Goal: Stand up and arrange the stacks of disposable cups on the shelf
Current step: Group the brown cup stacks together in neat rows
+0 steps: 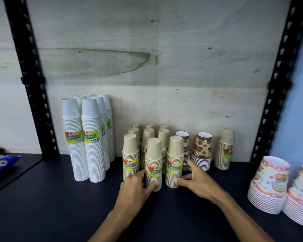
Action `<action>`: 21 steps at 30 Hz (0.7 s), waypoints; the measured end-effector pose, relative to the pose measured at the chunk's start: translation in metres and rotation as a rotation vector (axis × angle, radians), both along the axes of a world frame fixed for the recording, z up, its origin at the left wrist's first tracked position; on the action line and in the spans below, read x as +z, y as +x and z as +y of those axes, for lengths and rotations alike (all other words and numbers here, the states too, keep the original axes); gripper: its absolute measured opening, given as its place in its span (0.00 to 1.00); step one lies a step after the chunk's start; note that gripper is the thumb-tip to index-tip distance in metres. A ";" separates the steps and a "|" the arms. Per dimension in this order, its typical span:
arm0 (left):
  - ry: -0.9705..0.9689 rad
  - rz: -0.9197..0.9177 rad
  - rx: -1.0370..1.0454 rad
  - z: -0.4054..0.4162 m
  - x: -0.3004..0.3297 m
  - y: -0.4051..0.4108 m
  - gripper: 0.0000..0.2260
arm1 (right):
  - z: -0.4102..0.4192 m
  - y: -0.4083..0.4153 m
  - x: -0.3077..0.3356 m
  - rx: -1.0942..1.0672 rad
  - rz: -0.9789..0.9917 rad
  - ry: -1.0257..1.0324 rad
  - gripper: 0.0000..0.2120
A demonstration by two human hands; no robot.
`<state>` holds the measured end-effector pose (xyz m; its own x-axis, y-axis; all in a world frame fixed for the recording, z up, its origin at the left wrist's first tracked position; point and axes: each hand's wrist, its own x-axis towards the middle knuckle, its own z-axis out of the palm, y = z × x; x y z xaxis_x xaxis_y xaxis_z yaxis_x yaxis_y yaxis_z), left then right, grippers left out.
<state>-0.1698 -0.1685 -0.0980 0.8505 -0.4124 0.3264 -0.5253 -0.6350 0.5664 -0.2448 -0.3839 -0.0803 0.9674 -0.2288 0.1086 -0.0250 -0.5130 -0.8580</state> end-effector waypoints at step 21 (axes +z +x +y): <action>0.257 -0.163 0.139 0.019 -0.004 0.010 0.24 | 0.027 0.012 -0.025 -0.102 -0.161 -0.035 0.29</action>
<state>-0.1598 -0.1493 -0.1021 0.8494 -0.3825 0.3636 -0.4942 -0.8181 0.2939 -0.2327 -0.3568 -0.1057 0.9089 -0.3181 0.2697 0.0580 -0.5441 -0.8370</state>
